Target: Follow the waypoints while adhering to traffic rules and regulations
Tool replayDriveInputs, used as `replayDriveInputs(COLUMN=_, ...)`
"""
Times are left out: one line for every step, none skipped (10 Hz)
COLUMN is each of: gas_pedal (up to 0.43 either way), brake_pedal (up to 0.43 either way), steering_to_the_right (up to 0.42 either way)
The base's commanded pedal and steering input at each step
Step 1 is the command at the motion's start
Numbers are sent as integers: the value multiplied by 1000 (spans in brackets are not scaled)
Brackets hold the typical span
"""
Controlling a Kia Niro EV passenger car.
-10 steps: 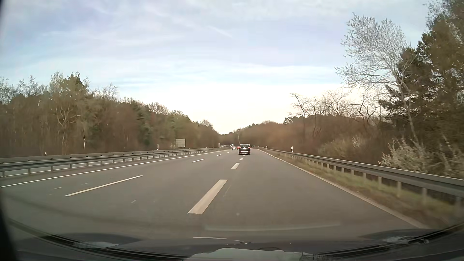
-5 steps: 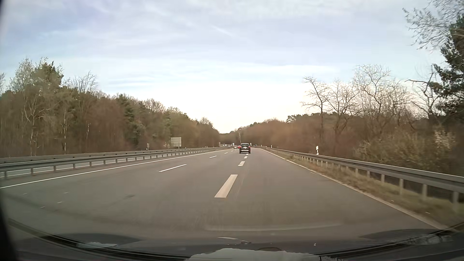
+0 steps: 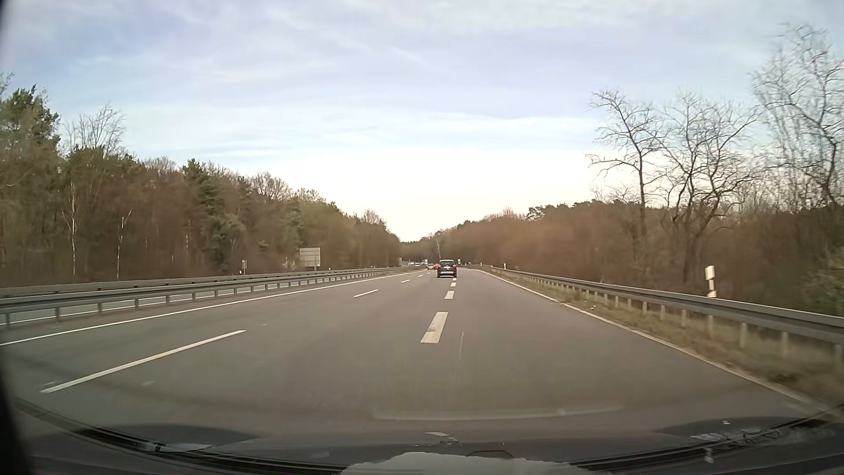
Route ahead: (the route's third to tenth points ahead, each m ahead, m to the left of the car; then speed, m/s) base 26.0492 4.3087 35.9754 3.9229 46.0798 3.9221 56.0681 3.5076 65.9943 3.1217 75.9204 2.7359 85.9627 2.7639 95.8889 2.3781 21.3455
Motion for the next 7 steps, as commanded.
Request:
replayDriveInputs(gas_pedal=358, brake_pedal=0, steering_to_the_right=-5)
replayDriveInputs(gas_pedal=358, brake_pedal=0, steering_to_the_right=-5)
replayDriveInputs(gas_pedal=358, brake_pedal=0, steering_to_the_right=-5)
replayDriveInputs(gas_pedal=370, brake_pedal=0, steering_to_the_right=-5)
replayDriveInputs(gas_pedal=370, brake_pedal=0, steering_to_the_right=-5)
replayDriveInputs(gas_pedal=370, brake_pedal=0, steering_to_the_right=-5)
replayDriveInputs(gas_pedal=378, brake_pedal=0, steering_to_the_right=-5)
